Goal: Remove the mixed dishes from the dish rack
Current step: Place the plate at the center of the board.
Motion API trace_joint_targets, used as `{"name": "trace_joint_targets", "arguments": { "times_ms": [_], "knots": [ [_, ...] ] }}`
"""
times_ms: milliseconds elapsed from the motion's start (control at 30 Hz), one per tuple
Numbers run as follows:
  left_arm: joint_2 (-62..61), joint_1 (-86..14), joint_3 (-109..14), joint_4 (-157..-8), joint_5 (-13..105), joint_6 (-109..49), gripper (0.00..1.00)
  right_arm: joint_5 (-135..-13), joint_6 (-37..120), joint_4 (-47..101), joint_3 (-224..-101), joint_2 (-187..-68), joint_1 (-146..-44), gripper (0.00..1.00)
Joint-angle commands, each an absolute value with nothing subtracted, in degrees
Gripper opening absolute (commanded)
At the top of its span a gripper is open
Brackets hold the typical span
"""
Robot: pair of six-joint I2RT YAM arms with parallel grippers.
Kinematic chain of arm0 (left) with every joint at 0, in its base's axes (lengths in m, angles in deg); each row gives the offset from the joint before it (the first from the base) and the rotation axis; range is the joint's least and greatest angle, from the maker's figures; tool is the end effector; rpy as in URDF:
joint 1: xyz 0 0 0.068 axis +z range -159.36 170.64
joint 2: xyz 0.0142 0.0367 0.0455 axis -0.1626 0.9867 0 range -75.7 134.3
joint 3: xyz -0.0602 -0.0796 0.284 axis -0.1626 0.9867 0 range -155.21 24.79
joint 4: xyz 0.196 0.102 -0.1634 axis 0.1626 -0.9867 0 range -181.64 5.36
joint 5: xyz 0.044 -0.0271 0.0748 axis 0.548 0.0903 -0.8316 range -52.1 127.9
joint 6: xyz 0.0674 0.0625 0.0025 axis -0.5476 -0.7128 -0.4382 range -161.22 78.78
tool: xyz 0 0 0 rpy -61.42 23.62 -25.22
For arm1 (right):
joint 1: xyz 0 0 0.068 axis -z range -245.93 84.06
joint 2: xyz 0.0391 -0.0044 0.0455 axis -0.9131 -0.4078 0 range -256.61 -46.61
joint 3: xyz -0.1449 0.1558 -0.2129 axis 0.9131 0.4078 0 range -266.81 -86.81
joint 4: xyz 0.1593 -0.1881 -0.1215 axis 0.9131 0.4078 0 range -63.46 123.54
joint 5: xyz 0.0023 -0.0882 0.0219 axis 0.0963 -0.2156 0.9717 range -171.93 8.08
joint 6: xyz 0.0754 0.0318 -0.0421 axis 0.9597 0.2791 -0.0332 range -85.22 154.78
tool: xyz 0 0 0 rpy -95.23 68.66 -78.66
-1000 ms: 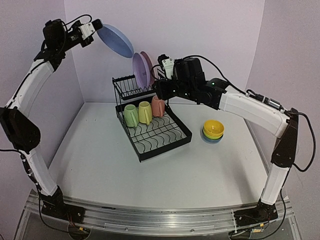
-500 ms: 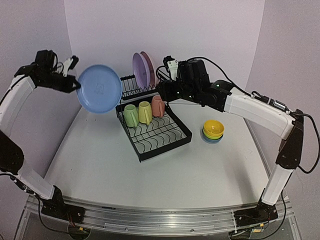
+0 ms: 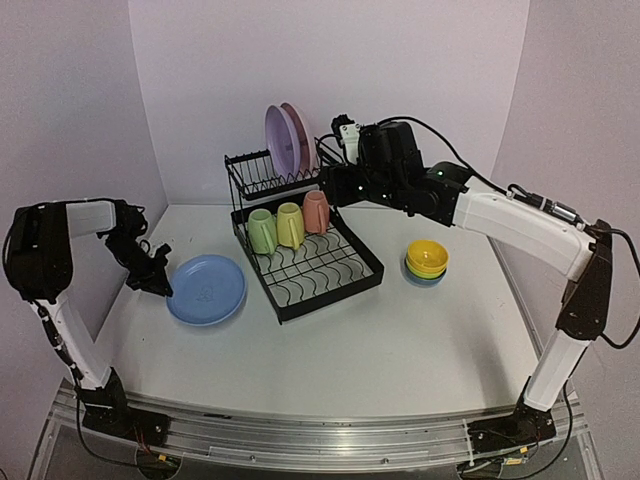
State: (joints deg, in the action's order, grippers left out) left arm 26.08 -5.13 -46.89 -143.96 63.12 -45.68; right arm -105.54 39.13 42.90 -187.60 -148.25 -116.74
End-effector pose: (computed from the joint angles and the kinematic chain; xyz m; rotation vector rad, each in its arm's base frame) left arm 0.3374 -0.0103 0.1736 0.0095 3.0244 -0.6736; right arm 0.3304 0.3528 0.4123 -0.4635 1.7961 0.2858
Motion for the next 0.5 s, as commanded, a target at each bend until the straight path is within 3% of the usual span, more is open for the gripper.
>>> {"name": "trace_joint_targets", "arguments": {
  "times_ms": [0, 367, 467],
  "knots": [
    [25.80, -4.82, -43.91, -137.41, 58.68, -42.11, 0.00, -106.19, 40.08, 42.10, -188.03, -146.10, -116.98, 0.59],
    [27.08, -4.82, -38.11, -134.01, 56.83, -39.19, 0.01, -105.37, 40.03, 42.68, -191.23, -148.41, -116.93, 0.59],
    [27.03, -4.83, -38.28, -134.18, 56.94, -39.05, 0.09, -105.59, 39.89, 42.71, -192.60, -149.11, -116.93, 0.59]
  ]
}}
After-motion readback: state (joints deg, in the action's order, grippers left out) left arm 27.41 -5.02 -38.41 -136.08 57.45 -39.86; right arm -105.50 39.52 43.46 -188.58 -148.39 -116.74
